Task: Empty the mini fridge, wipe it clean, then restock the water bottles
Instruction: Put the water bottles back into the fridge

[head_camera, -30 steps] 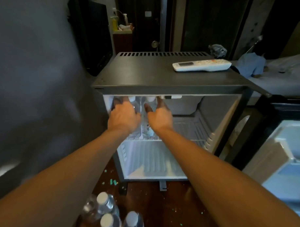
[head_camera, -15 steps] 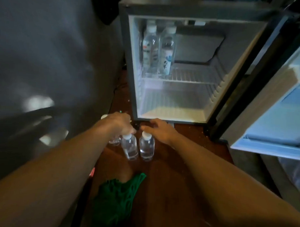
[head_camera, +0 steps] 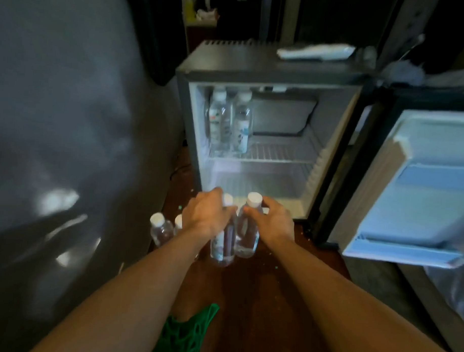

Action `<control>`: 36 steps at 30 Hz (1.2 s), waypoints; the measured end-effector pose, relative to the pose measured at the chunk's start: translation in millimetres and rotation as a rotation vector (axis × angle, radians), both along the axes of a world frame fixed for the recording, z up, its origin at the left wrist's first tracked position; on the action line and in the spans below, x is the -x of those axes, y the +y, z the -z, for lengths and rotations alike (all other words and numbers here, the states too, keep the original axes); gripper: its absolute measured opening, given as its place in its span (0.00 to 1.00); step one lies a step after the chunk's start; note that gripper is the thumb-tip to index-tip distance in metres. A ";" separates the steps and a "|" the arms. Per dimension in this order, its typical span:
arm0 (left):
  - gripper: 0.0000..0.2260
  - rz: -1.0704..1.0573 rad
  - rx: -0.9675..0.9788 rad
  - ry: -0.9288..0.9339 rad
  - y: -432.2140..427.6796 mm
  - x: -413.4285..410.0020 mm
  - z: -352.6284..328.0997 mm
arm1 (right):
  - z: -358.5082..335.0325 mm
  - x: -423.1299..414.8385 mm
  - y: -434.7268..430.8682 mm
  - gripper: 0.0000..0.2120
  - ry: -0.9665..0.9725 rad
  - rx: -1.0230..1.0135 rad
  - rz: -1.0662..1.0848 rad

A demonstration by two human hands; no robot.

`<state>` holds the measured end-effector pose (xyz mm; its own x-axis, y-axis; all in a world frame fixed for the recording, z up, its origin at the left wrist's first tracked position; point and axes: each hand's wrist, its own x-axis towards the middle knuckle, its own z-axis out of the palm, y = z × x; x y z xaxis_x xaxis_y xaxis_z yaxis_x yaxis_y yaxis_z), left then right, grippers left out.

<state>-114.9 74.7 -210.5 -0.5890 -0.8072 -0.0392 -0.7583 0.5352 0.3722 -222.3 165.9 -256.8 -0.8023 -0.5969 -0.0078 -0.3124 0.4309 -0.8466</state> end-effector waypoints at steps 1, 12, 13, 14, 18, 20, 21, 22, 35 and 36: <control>0.15 -0.009 0.000 0.072 0.7 15.6 -18.9 | -16.4 11.9 0.3 0.17 0.037 0.045 0.028; 0.11 -0.033 0.061 0.717 -15.6 146.3 -87.0 | -103.7 117.1 -13.2 0.15 0.190 0.298 0.279; 0.10 -0.032 0.049 0.722 -21.6 156.4 -84.6 | -104.0 125.5 -18.3 0.14 0.191 0.298 0.281; 0.10 -0.030 0.043 0.717 -27.1 165.8 -81.6 | -103.2 132.6 -24.2 0.14 0.192 0.289 0.280; 0.10 -0.023 0.026 0.670 -45.6 203.4 -65.8 | -95.9 161.1 -50.1 0.12 0.169 0.216 0.255; 0.12 -0.048 0.006 0.659 -53.2 222.7 -62.9 | -97.2 178.7 -63.2 0.13 0.155 0.188 0.228; 0.12 -0.078 0.001 0.663 -58.7 233.5 -63.9 | -99.1 187.4 -69.7 0.14 0.154 0.176 0.205; 0.13 -0.103 -0.002 0.635 -64.2 243.7 -66.0 | -100.8 195.9 -77.2 0.15 0.150 0.162 0.188; 0.18 -0.093 0.068 0.441 -96.9 298.5 -59.6 | -91.9 244.0 -148.3 0.15 0.175 0.084 0.270; 0.18 -0.085 0.072 0.419 -95.8 296.1 -61.9 | -92.8 241.8 -146.8 0.15 0.180 0.090 0.250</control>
<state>-411.0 -21.0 -148.6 -0.4734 -0.8455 0.2472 -0.5921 0.5132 0.6214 -464.1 19.0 -164.0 -0.9080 -0.3727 0.1912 -0.3540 0.4388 -0.8259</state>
